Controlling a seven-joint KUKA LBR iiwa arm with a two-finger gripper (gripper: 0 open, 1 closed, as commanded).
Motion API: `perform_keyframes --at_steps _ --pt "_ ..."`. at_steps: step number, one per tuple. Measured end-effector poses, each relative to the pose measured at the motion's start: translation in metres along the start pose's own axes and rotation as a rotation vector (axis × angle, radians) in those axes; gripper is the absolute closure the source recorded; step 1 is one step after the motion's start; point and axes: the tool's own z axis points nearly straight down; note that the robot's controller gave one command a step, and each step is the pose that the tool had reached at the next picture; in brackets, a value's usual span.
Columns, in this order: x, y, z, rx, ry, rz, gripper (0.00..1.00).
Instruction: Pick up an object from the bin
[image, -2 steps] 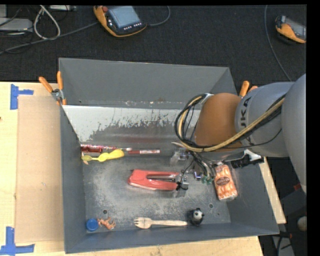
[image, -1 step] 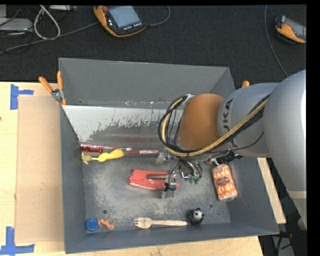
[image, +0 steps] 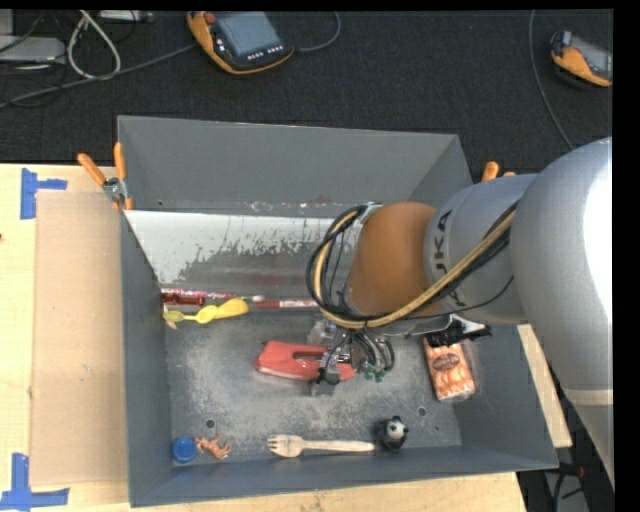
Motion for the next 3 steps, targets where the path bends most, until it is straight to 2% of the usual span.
perform_keyframes --at_steps 2,3 --pt "-0.001 -0.001 0.000 0.000 0.002 -0.022 1.00" --pt "-0.042 -0.010 0.000 -0.002 0.001 -0.254 1.00"
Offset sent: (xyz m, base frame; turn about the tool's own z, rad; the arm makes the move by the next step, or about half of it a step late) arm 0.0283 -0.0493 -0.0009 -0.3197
